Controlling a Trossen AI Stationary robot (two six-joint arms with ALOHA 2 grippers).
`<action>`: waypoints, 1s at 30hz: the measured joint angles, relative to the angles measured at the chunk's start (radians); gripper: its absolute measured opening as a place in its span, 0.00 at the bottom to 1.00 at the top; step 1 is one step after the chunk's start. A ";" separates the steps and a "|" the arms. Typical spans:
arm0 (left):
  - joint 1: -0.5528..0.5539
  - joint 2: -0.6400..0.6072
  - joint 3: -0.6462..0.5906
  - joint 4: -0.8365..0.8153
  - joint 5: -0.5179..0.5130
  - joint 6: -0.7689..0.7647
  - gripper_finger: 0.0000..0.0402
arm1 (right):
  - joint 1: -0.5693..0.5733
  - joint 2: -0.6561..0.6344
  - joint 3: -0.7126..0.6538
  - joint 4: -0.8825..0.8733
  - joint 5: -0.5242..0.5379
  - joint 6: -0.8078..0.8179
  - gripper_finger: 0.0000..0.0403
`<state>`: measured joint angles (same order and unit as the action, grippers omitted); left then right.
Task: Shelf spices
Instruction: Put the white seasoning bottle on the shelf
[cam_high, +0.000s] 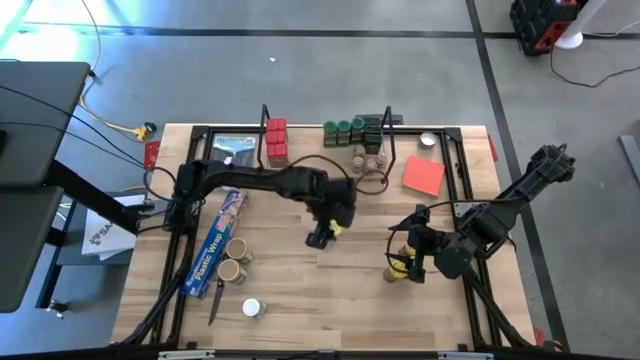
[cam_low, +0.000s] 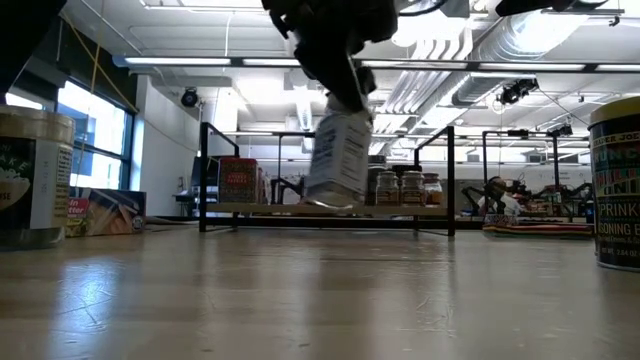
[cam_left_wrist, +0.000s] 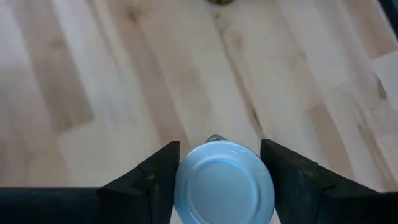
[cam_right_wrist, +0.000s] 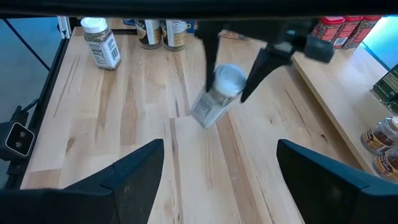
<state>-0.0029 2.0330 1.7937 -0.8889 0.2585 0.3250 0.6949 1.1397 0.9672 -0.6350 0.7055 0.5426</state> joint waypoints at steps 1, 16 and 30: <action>0.009 -0.006 0.000 -0.017 -0.008 -0.013 0.49 | 0.000 0.000 0.000 -0.001 0.001 0.000 0.76; 0.290 -0.156 0.000 -0.101 -0.304 -0.141 0.49 | 0.000 0.000 0.000 -0.016 0.002 -0.001 0.76; 0.591 -0.149 -0.111 0.125 -0.324 -0.105 0.49 | 0.000 0.000 0.000 -0.019 0.002 -0.005 0.76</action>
<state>0.5885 1.8843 1.6828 -0.7639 -0.0650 0.2203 0.6945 1.1397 0.9672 -0.6544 0.7074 0.5373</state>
